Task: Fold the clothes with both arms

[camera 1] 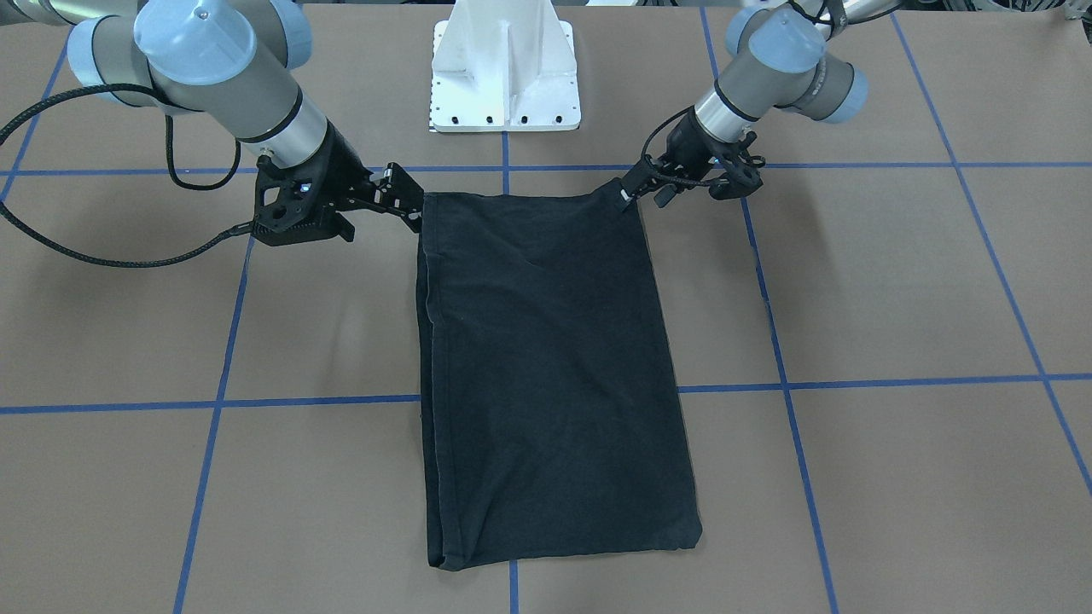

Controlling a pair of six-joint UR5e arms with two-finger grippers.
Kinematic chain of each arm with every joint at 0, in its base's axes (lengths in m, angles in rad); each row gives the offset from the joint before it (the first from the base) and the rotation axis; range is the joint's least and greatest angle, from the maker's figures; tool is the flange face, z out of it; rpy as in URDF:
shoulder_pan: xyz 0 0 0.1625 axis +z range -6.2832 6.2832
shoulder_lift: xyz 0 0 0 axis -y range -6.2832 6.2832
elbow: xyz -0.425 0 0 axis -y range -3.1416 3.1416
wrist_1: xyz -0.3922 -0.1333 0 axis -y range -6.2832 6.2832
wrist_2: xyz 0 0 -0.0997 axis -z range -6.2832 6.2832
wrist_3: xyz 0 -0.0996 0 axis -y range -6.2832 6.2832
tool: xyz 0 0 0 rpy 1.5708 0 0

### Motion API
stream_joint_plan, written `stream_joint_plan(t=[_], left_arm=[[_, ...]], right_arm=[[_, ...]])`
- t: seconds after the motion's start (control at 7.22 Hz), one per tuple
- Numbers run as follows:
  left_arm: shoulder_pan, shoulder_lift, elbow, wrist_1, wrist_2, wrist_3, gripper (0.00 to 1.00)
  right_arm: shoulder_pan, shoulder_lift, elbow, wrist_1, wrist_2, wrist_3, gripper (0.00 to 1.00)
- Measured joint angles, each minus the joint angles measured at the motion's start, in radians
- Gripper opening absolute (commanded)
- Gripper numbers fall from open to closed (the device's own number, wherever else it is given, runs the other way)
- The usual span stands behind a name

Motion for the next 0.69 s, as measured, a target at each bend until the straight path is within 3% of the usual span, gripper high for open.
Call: stream_joint_plan(t=[0.69], left_arm=[[0.04,-0.04,0.018,0.068,0.002,-0.009,0.99]], right_arm=[[-0.001,-0.005,-0.003,0.0,0.007,-0.001,1.0]])
